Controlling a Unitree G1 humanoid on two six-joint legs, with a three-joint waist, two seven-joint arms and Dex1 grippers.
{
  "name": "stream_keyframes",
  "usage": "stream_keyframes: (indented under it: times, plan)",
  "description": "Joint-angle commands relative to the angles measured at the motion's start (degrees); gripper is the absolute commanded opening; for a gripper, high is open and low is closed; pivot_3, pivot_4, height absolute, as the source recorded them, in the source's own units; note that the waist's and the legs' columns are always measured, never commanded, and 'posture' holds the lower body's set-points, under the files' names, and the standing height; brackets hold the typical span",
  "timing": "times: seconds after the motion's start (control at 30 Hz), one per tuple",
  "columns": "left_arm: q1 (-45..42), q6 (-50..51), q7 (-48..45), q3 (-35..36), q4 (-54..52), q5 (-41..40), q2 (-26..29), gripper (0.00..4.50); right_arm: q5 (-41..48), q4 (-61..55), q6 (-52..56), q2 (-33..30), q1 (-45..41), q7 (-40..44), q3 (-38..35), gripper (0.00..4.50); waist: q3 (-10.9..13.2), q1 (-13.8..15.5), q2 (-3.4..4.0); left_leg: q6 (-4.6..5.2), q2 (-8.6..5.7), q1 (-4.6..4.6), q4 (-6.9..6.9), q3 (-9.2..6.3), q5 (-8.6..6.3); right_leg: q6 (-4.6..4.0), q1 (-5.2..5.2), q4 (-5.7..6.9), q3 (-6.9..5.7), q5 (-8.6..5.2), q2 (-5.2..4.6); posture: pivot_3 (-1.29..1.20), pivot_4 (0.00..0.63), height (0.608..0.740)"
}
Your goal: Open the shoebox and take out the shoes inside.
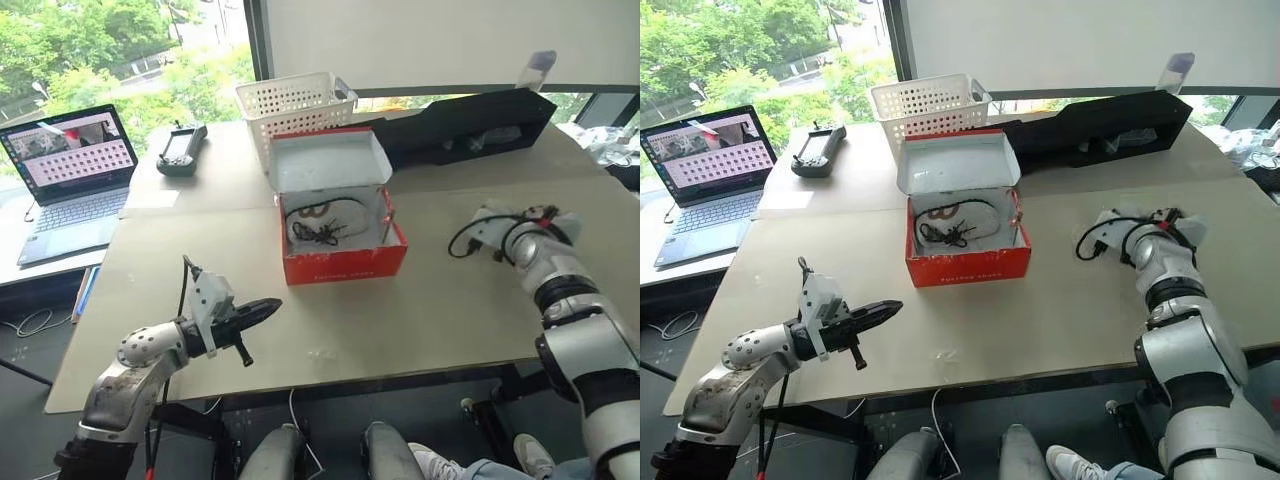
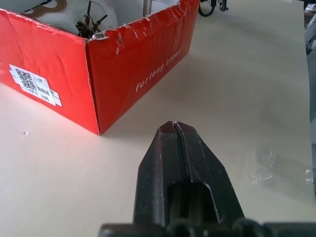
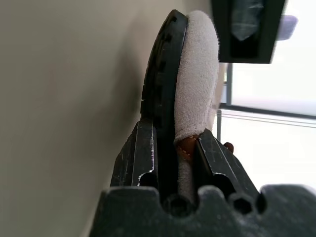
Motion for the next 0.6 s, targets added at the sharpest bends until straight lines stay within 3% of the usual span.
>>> stream_keyframes:
  times: [0.03,0.17,0.37,0.6]
  plan:
    - [0.4,-1.4,-0.1,0.3,-1.2,0.3,0.1,0.0,9.3,0.8,2.6,2.6,0.3,10.6,-8.5,2.09,0.0,-0.1,-0.08,-0.02,0.0,0.13,0.03,-0.01,-0.02,0.1,0.14,-0.01,0.0,-0.07,0.01,0.0,0.15,0.738]
    - [0.5,-1.2,0.0,0.5,-1.5,0.2,0.0,0.0,16.9,0.7,9.0,4.7,0.1,20.7,-16.0,3.42,-0.2,-0.6,-0.57,-0.02,0.06,0.83,0.04,-0.07,-0.1,0.38,1.0,-0.14,-0.04,-0.26,0.03,0.0,0.15,0.738]
    - [0.3,-1.1,0.2,0.3,-1.6,0.2,-0.1,0.0,24.7,-0.6,16.4,4.2,-2.1,25.9,-24.5,3.42,-0.4,-1.1,-0.86,-0.05,0.28,0.94,0.02,-0.11,-0.19,0.35,1.12,-0.12,0.01,-0.38,0.07,0.0,0.15,0.738]
    - [-0.2,-0.9,0.3,0.1,-1.4,0.2,-0.2,0.0,24.1,-3.2,15.9,0.8,-5.1,23.9,-25.0,3.42,-0.4,-0.8,-0.84,-0.08,0.29,0.78,-0.06,-0.09,-0.21,0.31,0.93,-0.18,-0.02,-0.4,-0.01,0.0,0.15,0.738]
